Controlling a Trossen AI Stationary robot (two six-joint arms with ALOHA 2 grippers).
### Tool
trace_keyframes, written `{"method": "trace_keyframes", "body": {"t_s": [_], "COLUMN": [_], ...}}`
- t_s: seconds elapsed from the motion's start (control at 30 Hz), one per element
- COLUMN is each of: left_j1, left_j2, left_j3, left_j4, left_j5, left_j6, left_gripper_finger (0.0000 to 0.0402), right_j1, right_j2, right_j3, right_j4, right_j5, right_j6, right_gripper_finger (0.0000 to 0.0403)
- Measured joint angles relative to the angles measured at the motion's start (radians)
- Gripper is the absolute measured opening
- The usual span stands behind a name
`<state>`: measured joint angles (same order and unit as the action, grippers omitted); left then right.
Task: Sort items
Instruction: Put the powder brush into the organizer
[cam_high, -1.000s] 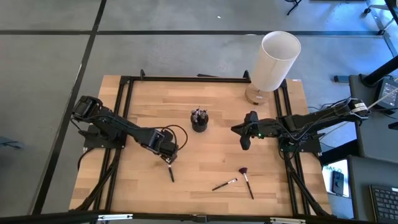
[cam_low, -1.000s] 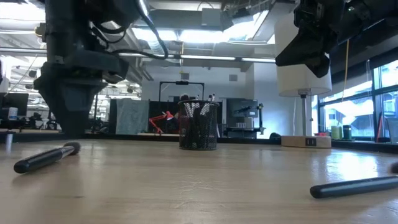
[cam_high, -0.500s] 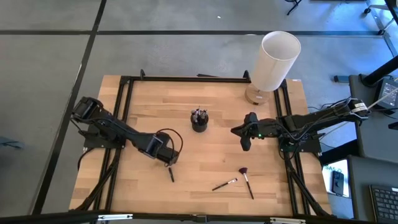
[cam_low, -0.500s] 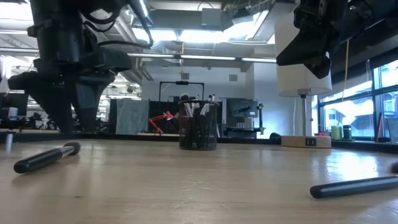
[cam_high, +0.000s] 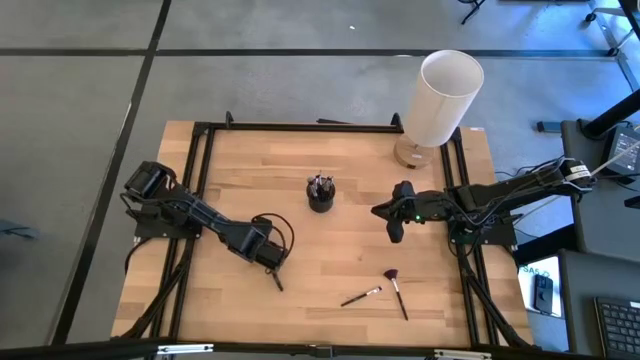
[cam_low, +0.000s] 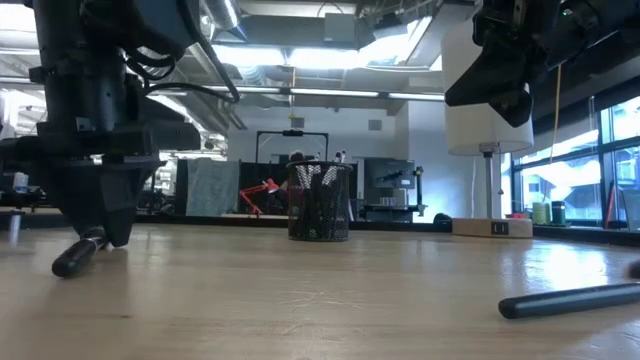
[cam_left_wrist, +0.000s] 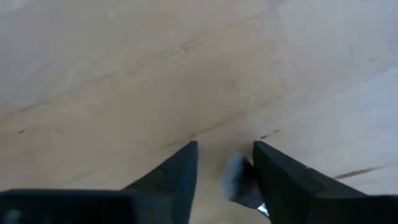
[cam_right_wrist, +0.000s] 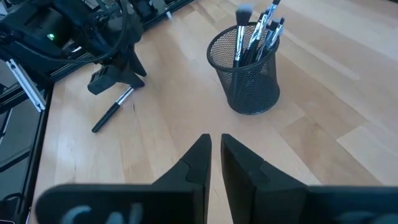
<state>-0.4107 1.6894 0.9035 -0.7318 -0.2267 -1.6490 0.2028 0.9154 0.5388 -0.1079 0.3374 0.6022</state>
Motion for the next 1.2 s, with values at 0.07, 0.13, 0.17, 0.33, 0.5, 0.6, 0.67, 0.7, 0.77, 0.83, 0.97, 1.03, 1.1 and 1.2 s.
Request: {"method": "trace_keyframes", "body": {"t_s": [0.07, 0.13, 0.17, 0.33, 0.5, 0.6, 0.67, 0.7, 0.77, 0.83, 0.97, 1.03, 1.1, 1.2], "left_j1": [0.000, -0.002, -0.003, -0.008, 0.006, 0.024, 0.033, 0.037, 0.045, 0.048, 0.026, 0.012, -0.004, -0.035], "left_j2": [-0.001, -0.002, -0.002, -0.002, -0.013, -0.035, -0.059, -0.070, -0.088, -0.102, -0.113, -0.113, -0.112, -0.108], "left_j3": [0.000, 0.000, 0.000, 0.000, 0.001, 0.021, 0.048, 0.064, 0.095, 0.112, 0.115, 0.115, 0.114, 0.114], "left_j4": [0.003, 0.005, 0.005, 0.010, 0.008, -0.008, -0.015, -0.022, -0.046, -0.060, -0.063, -0.081, -0.093, -0.091], "left_j5": [0.005, 0.013, 0.016, 0.018, -0.032, -0.076, -0.097, -0.096, -0.060, -0.009, 0.059, 0.078, 0.086, 0.035], "left_j6": [0.016, 0.020, 0.021, 0.069, 0.150, 0.215, 0.260, 0.278, 0.298, 0.298, 0.462, 0.698, 0.920, 1.188], "left_gripper_finger": [0.0118, 0.0086, 0.0071, 0.0009, 0.0003, 0.0001, 0.0002, 0.0003, 0.0003, 0.0003, 0.0008, 0.0015, 0.0024, 0.0041], "right_j1": [0.000, 0.000, 0.000, 0.000, 0.000, 0.000, 0.000, 0.000, 0.000, 0.000, 0.000, 0.000, 0.000, 0.000], "right_j2": [0.000, 0.000, 0.000, 0.000, 0.000, 0.000, 0.000, 0.000, 0.000, 0.000, 0.000, 0.000, 0.000, 0.000], "right_j3": [0.000, 0.000, 0.000, 0.000, 0.000, 0.000, 0.000, 0.000, 0.000, 0.000, 0.000, 0.000, 0.000, 0.000], "right_j4": [0.000, 0.000, 0.000, 0.000, -0.002, -0.003, -0.003, -0.002, -0.003, -0.003, -0.003, -0.004, -0.006, -0.010], "right_j5": [0.000, 0.000, 0.000, 0.000, 0.000, 0.000, 0.001, 0.001, 0.001, 0.001, 0.001, 0.001, 0.001, 0.001], "right_j6": [0.000, 0.000, 0.000, 0.000, 0.000, 0.000, 0.000, 0.000, 0.000, 0.000, -0.001, -0.004, -0.003, -0.002], "right_gripper_finger": [0.0037, 0.0037, 0.0037, 0.0037, 0.0037, 0.0037, 0.0037, 0.0037, 0.0037, 0.0037, 0.0037, 0.0037, 0.0037, 0.0037]}}
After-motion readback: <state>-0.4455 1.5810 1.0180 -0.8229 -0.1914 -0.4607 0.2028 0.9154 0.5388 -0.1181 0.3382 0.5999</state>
